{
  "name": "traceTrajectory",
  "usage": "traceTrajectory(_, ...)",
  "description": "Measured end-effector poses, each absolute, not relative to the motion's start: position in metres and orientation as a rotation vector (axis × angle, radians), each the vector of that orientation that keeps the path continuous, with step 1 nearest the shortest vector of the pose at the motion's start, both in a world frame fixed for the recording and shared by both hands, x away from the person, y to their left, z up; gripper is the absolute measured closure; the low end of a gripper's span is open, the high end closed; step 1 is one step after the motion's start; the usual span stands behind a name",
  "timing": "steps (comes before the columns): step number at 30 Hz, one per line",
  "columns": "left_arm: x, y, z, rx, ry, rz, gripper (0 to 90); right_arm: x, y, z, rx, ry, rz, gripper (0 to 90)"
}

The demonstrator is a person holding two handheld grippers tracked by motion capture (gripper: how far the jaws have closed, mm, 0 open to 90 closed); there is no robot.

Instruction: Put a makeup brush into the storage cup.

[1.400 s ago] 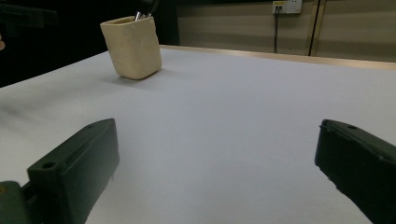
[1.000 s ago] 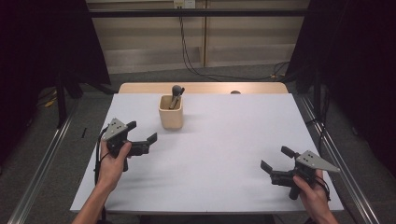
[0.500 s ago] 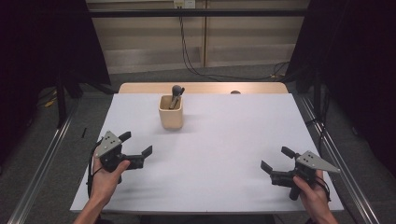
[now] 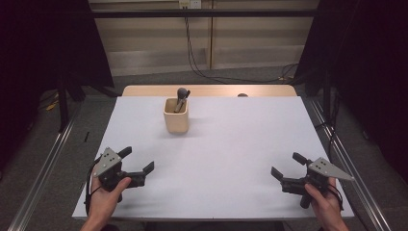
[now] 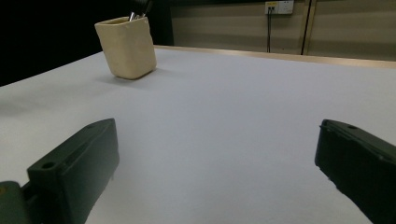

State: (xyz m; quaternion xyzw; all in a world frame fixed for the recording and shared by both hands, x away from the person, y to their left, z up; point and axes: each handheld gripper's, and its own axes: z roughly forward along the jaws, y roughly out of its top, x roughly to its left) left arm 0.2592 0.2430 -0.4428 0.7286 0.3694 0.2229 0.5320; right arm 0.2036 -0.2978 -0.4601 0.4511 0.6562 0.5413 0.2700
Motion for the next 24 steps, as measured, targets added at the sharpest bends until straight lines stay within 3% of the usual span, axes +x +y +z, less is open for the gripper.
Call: traceTrajectory(24,0.241,0.261,-0.445,1.701,0.893,0.571,3.3,0.200,-0.299,-0.462,1.221,1.769,1.434,0.0)
